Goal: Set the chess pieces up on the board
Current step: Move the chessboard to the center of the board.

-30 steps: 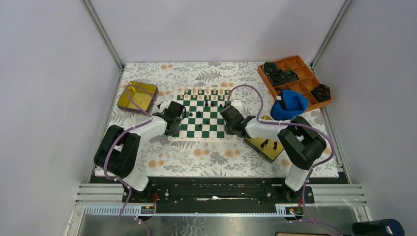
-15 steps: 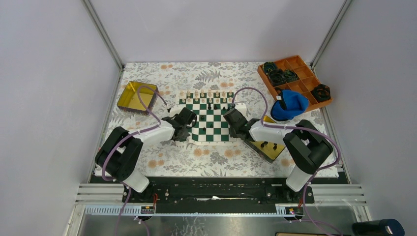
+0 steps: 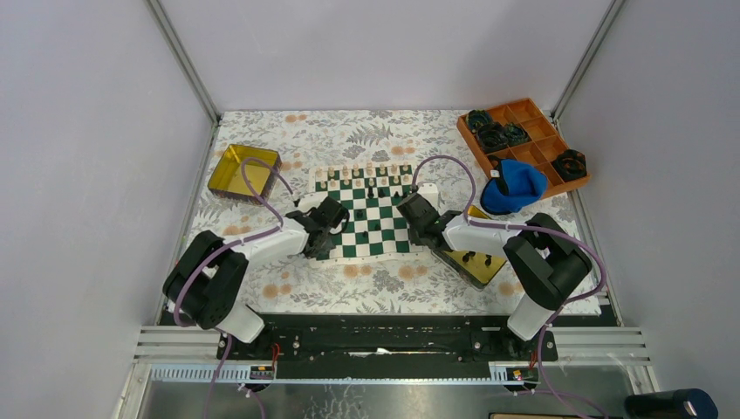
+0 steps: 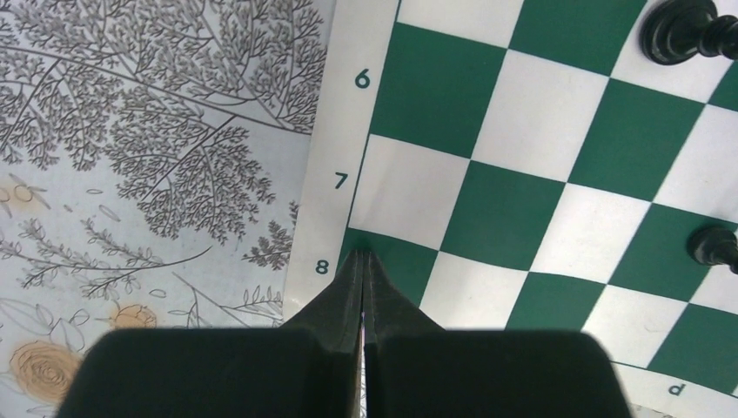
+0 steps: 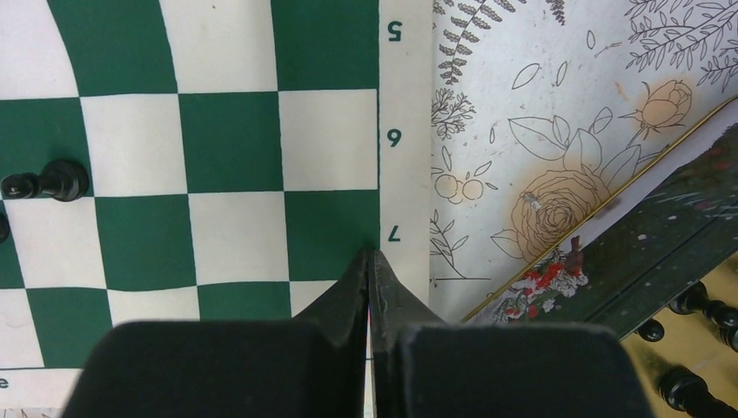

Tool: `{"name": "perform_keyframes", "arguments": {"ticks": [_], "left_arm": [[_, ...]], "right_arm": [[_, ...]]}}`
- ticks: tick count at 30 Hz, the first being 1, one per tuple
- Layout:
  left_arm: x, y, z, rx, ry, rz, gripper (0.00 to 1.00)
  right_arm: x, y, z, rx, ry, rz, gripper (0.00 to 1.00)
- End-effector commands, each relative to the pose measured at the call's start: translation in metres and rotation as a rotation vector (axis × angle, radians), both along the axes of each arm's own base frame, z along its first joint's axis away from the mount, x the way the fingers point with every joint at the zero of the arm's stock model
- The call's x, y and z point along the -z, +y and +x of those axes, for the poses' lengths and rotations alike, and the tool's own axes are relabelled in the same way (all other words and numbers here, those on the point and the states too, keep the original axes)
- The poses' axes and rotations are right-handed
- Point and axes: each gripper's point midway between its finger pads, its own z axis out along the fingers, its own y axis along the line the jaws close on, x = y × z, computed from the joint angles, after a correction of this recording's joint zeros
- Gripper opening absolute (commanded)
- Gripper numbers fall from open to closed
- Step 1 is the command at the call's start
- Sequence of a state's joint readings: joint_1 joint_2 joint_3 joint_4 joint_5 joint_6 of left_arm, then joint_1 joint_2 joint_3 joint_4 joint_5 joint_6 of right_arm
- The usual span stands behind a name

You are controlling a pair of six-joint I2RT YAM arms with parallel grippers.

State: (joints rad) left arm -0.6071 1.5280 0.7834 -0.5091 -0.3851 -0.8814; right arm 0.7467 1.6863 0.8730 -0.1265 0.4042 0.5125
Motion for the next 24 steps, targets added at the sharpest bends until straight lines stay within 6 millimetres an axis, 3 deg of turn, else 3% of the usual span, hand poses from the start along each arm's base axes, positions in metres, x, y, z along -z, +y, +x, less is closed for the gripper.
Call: {"name": "perform_keyframes", "arguments": {"ticks": [1, 15, 24], "left_arm": [[0.006, 0.022, -0.029, -0.028, 0.091, 0.082, 0.00], [-0.002, 0.023, -0.017, -0.049, 0.080, 0.127, 0.01], [0.005, 0.022, -0.016, -0.061, 0.101, 0.139, 0.01]], "right_arm": [[0.022, -0.035, -0.037, -0.021, 0.143, -0.155, 0.00], [0.016, -0.036, -0.046, -0.058, 0.151, -0.136, 0.00], [0.019, -0.033, -0.053, -0.083, 0.179, -0.112, 0.00]]}}
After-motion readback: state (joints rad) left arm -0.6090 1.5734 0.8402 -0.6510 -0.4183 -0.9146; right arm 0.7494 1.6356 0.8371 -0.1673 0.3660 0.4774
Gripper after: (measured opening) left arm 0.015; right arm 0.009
